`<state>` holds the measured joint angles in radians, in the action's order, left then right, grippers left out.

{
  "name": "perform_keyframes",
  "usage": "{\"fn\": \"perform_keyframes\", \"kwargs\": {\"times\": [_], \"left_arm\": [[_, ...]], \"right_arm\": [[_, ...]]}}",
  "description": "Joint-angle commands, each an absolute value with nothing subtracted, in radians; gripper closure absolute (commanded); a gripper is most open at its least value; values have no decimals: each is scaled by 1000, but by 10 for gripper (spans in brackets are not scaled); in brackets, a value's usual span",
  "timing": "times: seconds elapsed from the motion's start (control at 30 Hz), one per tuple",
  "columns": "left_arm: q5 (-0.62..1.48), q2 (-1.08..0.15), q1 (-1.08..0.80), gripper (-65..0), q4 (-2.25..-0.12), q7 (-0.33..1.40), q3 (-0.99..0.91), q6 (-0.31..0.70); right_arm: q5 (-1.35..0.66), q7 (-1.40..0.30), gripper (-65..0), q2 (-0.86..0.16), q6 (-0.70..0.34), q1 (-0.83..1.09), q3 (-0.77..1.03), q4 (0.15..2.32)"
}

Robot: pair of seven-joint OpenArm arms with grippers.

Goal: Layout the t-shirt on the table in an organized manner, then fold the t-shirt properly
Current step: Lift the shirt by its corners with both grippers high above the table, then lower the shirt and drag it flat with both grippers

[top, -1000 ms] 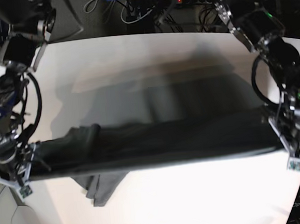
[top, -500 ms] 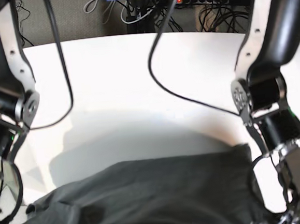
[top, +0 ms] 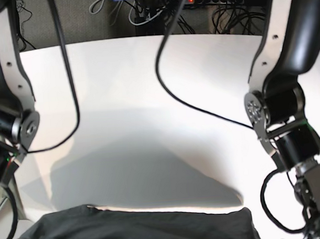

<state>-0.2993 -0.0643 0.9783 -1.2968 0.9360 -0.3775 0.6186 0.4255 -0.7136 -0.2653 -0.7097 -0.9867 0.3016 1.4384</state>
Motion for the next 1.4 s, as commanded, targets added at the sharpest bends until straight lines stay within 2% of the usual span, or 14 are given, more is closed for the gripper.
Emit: {"fn": "perform_keyframes", "kwargs": {"times": [0.0, 0.27, 0.53, 0.93, 1.37], "left_arm": [[-298, -73, 997, -5, -1334, 915, -394, 608], [-297, -90, 717, -5, -1455, 914, -410, 610], [-297, -96, 498, -5, -1554, 921, -410, 610], [-298, -139, 311, -5, -1672, 1141, -392, 610], [-298, -160, 111, -10, -1685, 1150, -387, 610]], "right_arm": [[427, -705, 0, -278, -698, -977, 311, 1477], [378, -704, 0, -243, -698, -584, 314, 1744], [320, -697, 0, -202, -698, -262, 315, 1874], [323, -705, 0, -199, -698, -120, 306, 1860], [325, -704, 0, -197, -698, -25, 305, 1748]]}}
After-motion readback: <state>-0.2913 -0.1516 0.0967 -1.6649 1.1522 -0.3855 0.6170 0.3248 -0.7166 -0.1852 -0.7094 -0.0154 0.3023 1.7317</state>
